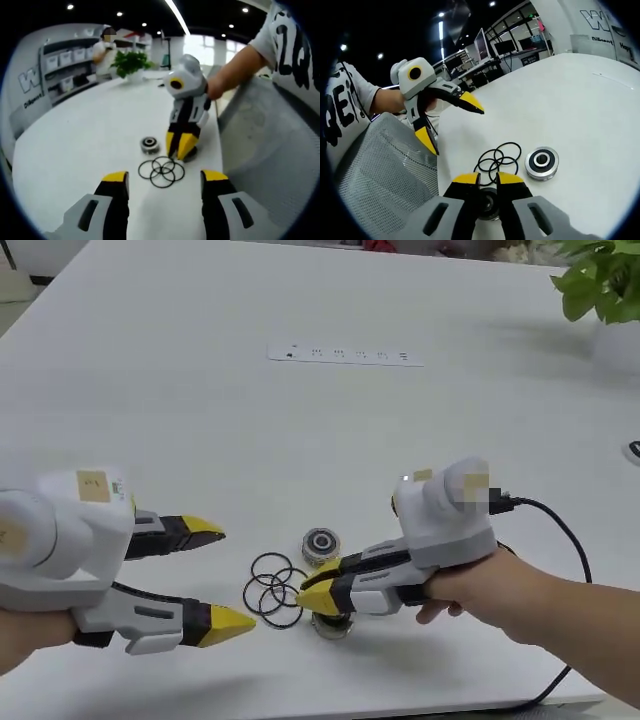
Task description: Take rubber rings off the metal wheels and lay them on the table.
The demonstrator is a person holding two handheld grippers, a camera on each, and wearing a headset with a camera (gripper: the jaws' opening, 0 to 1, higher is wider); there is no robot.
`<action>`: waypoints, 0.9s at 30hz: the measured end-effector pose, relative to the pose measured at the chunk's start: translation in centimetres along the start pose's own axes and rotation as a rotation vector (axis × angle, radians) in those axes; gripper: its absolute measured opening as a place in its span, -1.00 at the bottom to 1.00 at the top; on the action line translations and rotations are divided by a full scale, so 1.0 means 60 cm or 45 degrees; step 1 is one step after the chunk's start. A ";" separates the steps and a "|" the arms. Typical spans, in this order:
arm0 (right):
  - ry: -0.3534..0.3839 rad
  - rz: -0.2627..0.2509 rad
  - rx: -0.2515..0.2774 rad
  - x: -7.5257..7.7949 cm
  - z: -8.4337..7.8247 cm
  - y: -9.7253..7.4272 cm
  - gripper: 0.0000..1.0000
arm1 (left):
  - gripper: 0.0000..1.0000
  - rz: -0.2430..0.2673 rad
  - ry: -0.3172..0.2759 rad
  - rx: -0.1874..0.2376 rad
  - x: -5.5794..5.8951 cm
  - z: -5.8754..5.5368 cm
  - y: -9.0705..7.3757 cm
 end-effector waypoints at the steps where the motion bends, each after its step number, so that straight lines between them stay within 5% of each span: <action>1: -0.001 -0.003 0.001 0.000 0.000 -0.001 -0.78 | 0.18 -0.001 0.001 -0.003 0.000 0.000 0.001; 27: -0.091 -0.104 0.168 0.006 0.051 -0.065 -0.49 | 0.23 0.031 -0.010 0.027 -0.001 0.018 -0.012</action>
Point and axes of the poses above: the centre of the closed fingertips' face, and the gripper's own axes: y roughly forward along the fingers, x roughly to its right, z roughly out of its top, the point moved 9 cm from there along -y, roughly backward along the fingers, and after that the axes turned 11 degrees about x, right-handed, at the moved point
